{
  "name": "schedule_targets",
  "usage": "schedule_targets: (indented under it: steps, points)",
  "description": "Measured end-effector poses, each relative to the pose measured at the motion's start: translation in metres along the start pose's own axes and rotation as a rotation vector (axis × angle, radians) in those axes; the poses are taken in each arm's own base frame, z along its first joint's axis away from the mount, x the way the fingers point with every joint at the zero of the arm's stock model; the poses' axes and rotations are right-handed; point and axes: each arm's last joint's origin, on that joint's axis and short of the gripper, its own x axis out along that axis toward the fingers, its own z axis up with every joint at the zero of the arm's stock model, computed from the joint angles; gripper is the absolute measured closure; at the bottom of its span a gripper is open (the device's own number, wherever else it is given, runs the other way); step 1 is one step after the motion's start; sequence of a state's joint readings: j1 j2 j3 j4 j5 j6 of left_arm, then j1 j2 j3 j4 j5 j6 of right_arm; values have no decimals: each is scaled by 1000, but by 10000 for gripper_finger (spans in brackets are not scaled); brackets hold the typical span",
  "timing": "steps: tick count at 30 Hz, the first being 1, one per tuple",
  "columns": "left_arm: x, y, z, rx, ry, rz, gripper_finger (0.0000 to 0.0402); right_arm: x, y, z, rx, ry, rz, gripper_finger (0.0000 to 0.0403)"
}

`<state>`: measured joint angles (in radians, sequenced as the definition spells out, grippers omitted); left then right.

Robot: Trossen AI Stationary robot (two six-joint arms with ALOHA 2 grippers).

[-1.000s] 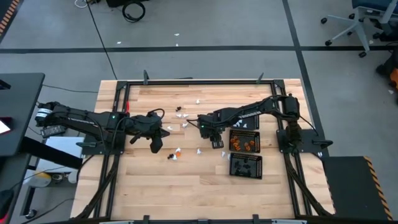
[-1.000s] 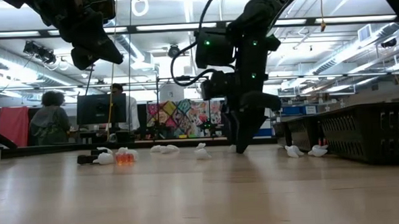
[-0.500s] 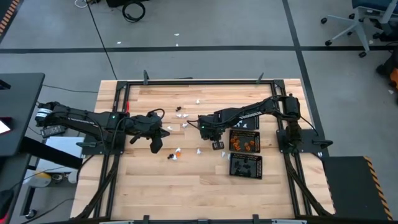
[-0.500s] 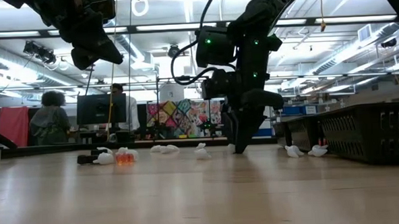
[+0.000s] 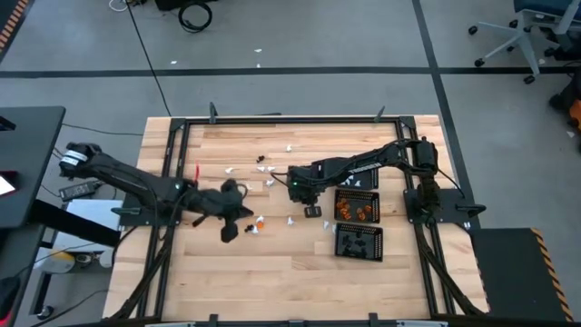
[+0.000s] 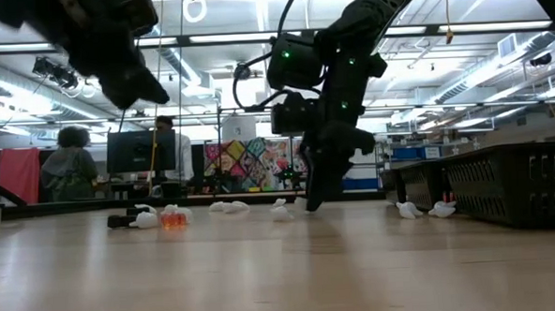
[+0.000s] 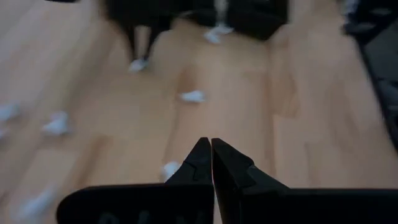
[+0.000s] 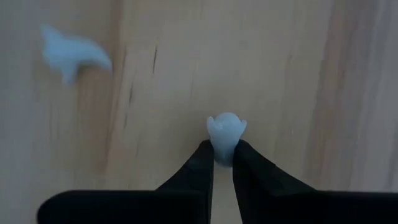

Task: Sort Halloween decoration
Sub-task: Put the white ghost toy into the top black bin

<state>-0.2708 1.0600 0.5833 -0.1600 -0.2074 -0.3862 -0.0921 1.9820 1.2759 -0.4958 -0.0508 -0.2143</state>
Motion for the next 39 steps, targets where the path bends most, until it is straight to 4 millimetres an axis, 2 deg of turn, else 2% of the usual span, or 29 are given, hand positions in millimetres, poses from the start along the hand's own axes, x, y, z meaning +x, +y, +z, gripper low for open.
schedule_targets:
  steps: [5, 7, 11, 20, 24, 27, 30, 35, 39]
  points:
    - [23, 9, -41, -71, -108, -43, 402, 0, 5, 3, 29, -30, 58, 352]
    - [27, 15, -51, -105, -154, -25, 402, 0, 9, 4, 23, -38, 67, 352]
    - [34, 24, -68, -158, -136, 17, 402, 0, 13, 7, 5, -60, 77, 352]
    - [41, 23, -70, -239, -137, 9, 402, -7, 16, 10, 50, -88, 166, 352]
    - [41, 23, -68, -242, -150, 2, 402, -32, 13, 13, 55, -135, 150, 352]
    - [41, 23, -68, -242, -150, 2, 402, -58, 7, 9, 83, -145, 122, 352]
    - [41, 22, -68, -242, -151, 2, 402, -87, 1, -4, 115, -115, 70, 352]
    - [41, 22, -67, -245, -163, -5, 402, -124, -8, -46, 204, -73, -47, 352]
    - [41, 22, -67, -247, -165, -4, 402, -135, -16, -88, 314, -25, -164, 351]
